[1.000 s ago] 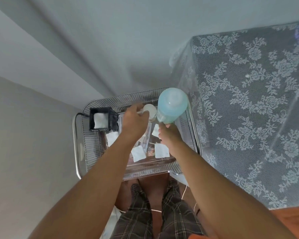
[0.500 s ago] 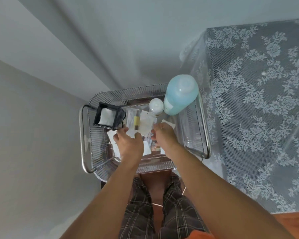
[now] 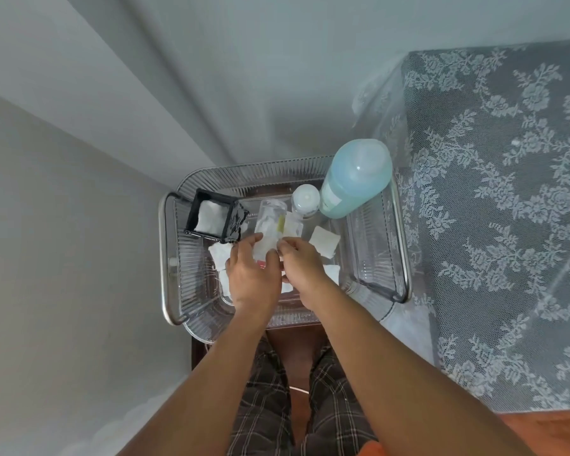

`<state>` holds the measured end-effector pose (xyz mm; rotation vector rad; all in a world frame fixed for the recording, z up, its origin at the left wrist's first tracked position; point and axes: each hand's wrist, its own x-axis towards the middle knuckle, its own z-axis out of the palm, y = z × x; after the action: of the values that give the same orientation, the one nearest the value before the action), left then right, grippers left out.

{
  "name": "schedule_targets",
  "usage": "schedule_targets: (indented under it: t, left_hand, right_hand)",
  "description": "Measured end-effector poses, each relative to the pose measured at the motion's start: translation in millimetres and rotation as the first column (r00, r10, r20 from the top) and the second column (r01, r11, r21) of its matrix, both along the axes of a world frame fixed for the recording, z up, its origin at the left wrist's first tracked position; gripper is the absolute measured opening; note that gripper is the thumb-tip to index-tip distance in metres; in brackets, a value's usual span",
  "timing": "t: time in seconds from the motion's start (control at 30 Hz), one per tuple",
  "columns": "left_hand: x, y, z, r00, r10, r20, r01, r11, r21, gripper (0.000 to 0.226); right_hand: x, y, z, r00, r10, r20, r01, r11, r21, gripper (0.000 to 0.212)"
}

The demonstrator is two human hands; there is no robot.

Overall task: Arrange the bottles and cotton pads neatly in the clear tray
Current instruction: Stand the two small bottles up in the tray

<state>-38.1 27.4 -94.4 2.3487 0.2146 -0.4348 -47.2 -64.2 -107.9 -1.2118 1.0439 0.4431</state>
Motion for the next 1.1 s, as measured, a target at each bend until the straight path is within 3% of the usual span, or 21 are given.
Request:
schedule_targets:
  t: [0.17,0.33,0.57,0.8,1.1]
  left_hand:
    - [11.1,0.1,9.9,0.991,-0.082,0.106,0.089,0.994,-0.064,0.031]
    - [29.3,-6.4,18.9,0.974,-0.153,0.168,0.169,0.982,-0.083,0.036]
    - [60.2,-9.2,18.3,0.97,-0.214,0.111,0.225,0.97,-0.089,0.045]
    - [79.5,-11.6,10.7,0.954,-0.297,0.044,0.299,0.953,-0.054,0.057]
    - [82.0,-24.0,13.5,0.964,-0.259,0.052,0.264,0.958,-0.116,0.055]
  right_hand:
    - [-0.2,-5.8,3.6,0.991,-0.132,-0.006,0.132,0.984,0.121,0.027]
    - [6.2,-6.8,11.7,0.952,-0.304,-0.023,0.292,0.89,0.351,0.029]
    - [22.2,-9.6,14.4,0.929,-0.368,0.033,0.339,0.886,0.317,0.019]
    - [28.7,-7.4,15.5,0.908,-0.416,0.047,0.385,0.875,0.294,0.031]
    - [33.6,-4.3,14.8,0.882,-0.468,0.061,0.433,0.852,0.294,0.033]
